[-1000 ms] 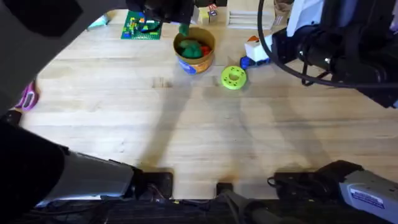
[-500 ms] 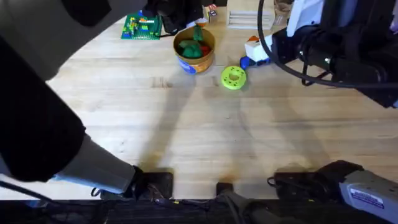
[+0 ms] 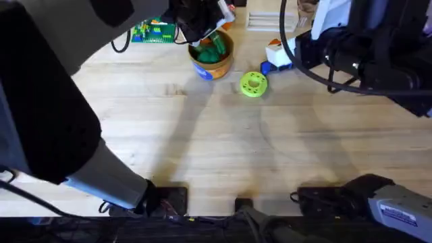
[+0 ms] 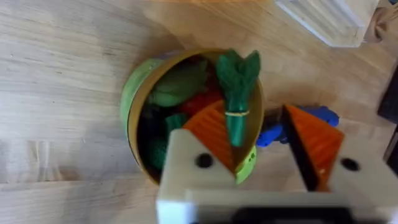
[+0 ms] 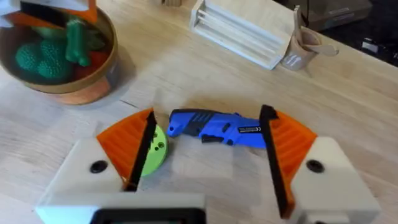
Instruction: Pick up the gripper from the table and insert it into the empty holder that is missing its gripper. Then pick up a screw, insert it into the mounting hole, and use the screwdriver to tighten it. Finally, clean up the table by picking up the vegetable and placing it into the bucket.
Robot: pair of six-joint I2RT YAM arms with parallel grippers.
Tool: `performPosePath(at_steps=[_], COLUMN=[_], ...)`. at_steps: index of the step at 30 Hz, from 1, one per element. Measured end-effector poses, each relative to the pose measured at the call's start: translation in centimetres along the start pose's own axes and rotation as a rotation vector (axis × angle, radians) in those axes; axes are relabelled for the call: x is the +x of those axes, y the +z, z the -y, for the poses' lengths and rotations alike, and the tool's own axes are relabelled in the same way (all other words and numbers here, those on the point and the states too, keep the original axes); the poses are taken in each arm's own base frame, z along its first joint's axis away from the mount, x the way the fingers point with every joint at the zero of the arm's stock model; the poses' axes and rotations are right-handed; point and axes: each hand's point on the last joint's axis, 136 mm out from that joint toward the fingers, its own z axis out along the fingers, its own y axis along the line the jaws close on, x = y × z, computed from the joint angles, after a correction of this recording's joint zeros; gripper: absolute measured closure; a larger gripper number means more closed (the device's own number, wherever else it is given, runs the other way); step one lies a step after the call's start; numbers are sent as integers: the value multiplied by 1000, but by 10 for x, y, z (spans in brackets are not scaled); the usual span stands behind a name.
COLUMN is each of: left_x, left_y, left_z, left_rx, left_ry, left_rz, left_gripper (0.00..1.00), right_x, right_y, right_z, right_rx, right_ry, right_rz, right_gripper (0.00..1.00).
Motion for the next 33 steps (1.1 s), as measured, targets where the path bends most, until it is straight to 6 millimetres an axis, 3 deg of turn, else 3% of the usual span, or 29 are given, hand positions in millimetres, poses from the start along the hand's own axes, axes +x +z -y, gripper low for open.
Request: performPosePath(at_steps=[2, 3, 4, 12, 15, 18, 25, 29, 33], left_x=[0, 0, 0, -6, -10, -8, 22, 48, 59], left_y=[0, 0, 0, -9, -25, -52, -114, -132, -143], left_z=[1, 1, 3, 20, 29, 30, 9, -14, -24], left_rx=[3, 7, 14, 67, 63, 27, -76, -132, -156], left_ry=[-3, -9, -7, 132, 223, 324, 569, 647, 687], left_rz=[-3, -4, -3, 2, 4, -14, -117, -239, -284], left_gripper=[151, 47, 17, 6, 5, 6, 5, 6, 6], right_x=[0, 0, 0, 14, 14, 16, -2, 3, 6], right_y=[0, 0, 0, 0, -4, -20, -72, -95, -108], right_z=[0, 0, 0, -1, -1, 1, 11, 14, 16], right_rx=[0, 0, 0, -5, -5, -5, 0, 0, 0], right_ry=[0, 0, 0, 15, 47, 66, 152, 221, 274], right_rz=[0, 0, 0, -56, -57, -62, -4, 0, 9], right_gripper=[10, 10, 10, 10, 10, 10, 10, 10, 10])
